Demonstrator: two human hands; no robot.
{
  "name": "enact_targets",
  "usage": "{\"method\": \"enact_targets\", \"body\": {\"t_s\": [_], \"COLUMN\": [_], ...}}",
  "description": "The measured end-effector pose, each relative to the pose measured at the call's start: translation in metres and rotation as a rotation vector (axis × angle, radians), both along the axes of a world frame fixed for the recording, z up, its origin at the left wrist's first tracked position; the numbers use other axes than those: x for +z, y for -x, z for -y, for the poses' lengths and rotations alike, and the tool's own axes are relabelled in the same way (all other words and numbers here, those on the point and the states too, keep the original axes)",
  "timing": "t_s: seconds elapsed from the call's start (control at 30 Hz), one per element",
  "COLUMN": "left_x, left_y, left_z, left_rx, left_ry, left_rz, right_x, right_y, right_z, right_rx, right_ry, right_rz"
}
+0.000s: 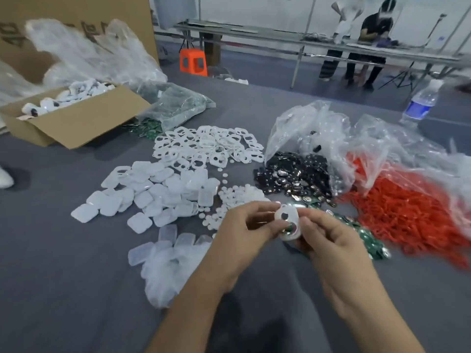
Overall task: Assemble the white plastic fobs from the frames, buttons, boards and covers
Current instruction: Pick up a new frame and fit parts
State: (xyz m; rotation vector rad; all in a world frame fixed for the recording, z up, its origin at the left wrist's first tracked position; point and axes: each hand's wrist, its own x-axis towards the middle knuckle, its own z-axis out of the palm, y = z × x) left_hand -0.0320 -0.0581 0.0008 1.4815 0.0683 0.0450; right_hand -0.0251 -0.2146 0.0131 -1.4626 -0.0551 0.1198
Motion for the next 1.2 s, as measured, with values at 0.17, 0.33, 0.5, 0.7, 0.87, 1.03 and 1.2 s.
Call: {"method": "enact_targets", "body": {"t_s": [0.17, 0.33, 0.5, 0.7, 0.87, 1.03, 1.2], "left_x": [-0.019, -0.042, -0.059, -0.056, -0.056, -0.063, -0.060], "left_y": [0.070, 0.118, 0.146, 0.156, 0.154, 0.153, 0.136], "left_z": [0.040, 0.074, 0.090, 0.098, 0.108, 0.116, 0.120], "left_rx": [-0.004, -0.062, -0.158, -0.228, -0.243, -0.266, -0.348], "left_ry": [-0.042, -0.191, -0.256, -0.542, -0.509, -0.755, -0.827], "left_rz": [0.017, 0.171, 0.178, 0.121, 0.085, 0.153, 0.171], "right_x": [-0.010, -0.042, -0.060, -0.070, -0.079, -0.083, -0.077], "right_y": [0.080, 0.128, 0.157, 0.168, 0.169, 0.167, 0.150], "right_z": [0.044, 0.085, 0.107, 0.113, 0.112, 0.113, 0.124], "right_rx": [-0.008, -0.165, -0.237, -0.241, -0.236, -0.197, -0.282], "right_ry": [0.125, 0.339, 0.482, 0.375, 0.578, 0.641, 0.605], "right_rz": [0.067, 0.200, 0.360, 0.313, 0.293, 0.278, 0.223]}}
